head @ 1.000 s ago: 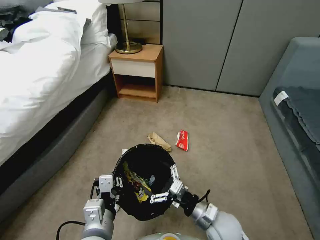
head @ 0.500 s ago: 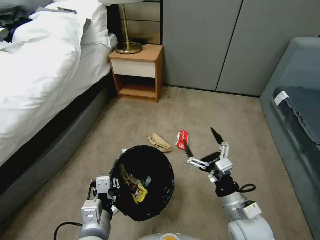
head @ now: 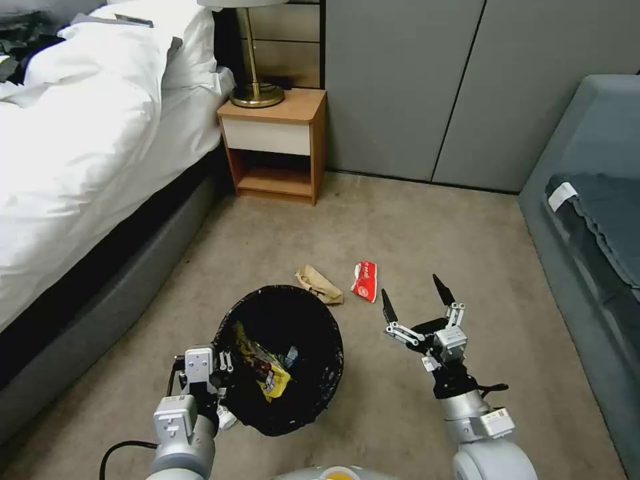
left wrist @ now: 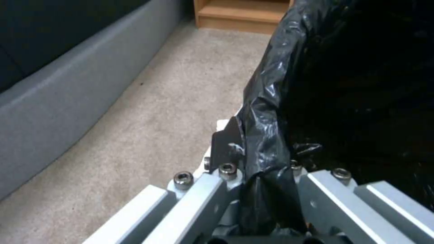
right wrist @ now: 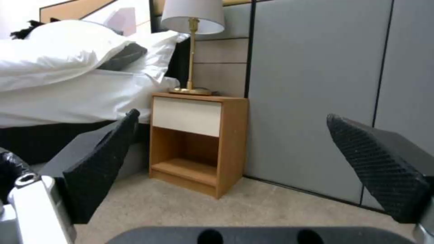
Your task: Pick up the trash bin, then pick up the garbage from the floor and place it into the trash bin.
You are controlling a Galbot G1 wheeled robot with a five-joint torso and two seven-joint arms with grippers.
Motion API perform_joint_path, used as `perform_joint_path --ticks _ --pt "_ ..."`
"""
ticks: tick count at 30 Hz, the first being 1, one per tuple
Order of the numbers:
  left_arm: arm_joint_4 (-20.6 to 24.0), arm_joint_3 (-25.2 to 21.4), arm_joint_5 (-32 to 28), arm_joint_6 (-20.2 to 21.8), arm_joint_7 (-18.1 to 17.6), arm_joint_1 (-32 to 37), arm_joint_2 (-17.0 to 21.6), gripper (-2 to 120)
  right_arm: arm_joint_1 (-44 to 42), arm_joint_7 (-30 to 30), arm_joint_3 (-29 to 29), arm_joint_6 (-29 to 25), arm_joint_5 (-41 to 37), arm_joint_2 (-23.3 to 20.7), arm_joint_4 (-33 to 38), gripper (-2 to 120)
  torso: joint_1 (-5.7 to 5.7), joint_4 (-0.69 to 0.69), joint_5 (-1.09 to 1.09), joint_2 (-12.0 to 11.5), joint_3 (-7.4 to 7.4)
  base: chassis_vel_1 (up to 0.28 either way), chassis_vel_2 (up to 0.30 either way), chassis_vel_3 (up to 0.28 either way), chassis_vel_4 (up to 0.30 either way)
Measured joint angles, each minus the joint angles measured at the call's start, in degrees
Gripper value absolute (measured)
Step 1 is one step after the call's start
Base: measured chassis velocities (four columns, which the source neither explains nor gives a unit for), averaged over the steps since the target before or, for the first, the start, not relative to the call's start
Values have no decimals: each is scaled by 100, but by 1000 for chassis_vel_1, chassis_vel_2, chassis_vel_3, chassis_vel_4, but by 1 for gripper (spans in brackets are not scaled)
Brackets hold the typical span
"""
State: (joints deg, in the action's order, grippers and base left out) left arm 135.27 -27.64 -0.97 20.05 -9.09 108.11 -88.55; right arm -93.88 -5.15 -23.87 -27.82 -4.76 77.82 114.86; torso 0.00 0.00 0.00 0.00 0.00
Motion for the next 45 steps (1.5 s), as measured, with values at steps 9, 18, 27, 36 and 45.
perform_joint_path --ticks 9,18,27,36,45 --pt "0 54 40 -1 -3 -7 -12 1 -20 -66 -17 -13 -41 -8 54 100 -1 -1 0 0 0 -7 6 5 -7" --pt "17 51 40 -3 -4 9 -8 1 -28 -91 -12 -5 -33 -9 102 100 0 0 1 0 0 -135 139 147 -138" --pt "23 50 38 -15 -3 18 -9 1 -29 -107 -11 -3 3 -20 98 100 0 -1 1 0 0 -191 191 201 -193" --pt "53 50 38 -18 -3 19 -8 1 23 -310 -35 -107 17 -29 92 100 1 0 -1 0 1 -129 124 139 -141" --pt "72 50 37 2 -4 2 -5 1 102 -340 -22 -105 -24 -62 98 100 0 -1 0 0 0 -3 7 0 -1"
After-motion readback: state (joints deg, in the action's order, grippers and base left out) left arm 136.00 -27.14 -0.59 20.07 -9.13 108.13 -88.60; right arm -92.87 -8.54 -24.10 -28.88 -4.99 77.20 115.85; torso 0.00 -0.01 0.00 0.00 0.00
